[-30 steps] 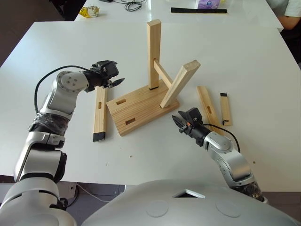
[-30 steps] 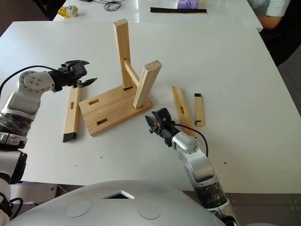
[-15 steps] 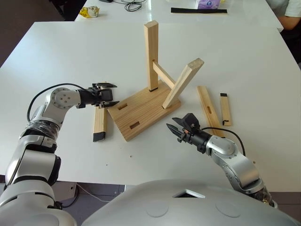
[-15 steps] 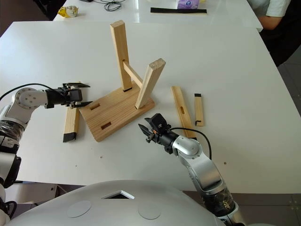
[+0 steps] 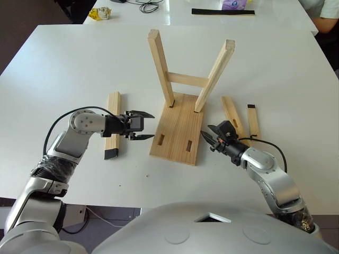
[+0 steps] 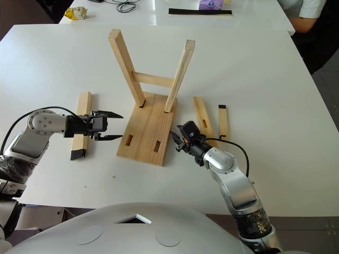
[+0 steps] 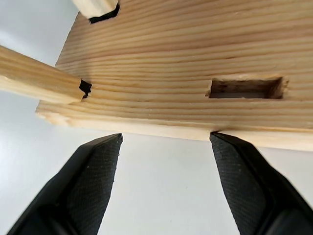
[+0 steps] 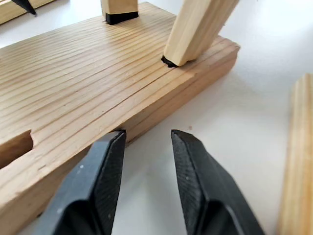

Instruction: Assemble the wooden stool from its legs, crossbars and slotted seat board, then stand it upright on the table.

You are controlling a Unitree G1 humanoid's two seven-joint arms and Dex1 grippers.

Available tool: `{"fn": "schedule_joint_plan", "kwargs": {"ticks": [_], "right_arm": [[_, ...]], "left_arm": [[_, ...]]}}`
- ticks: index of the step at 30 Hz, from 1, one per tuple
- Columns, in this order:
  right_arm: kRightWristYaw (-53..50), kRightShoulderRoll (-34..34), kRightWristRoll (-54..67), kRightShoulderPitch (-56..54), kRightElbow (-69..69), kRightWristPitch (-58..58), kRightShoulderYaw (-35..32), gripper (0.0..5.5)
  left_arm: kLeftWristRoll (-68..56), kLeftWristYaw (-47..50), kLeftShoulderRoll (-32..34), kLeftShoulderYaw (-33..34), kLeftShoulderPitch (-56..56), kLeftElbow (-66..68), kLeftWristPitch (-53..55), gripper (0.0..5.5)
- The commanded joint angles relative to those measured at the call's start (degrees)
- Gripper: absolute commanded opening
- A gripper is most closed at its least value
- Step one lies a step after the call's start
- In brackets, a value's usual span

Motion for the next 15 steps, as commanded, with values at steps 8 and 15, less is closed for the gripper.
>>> {"fn": "schedule_joint_plan", "kwargs": {"ticks": [8, 15], "right_arm": [[4.9, -2.7, 2.1, -3.7, -0.1, 1.2, -2.4, 1.72], [6.7, -9.4, 10.7, -11.0, -8.3, 13.4, -19.5, 1.72]], "left_arm": [[-1.3, 4.6, -0.9, 2.7, 4.1, -7.7, 6.9, 3.31], [-6.4, 9.3, -2.6, 6.9, 8.6, -16.4, 17.1, 3.31]]}}
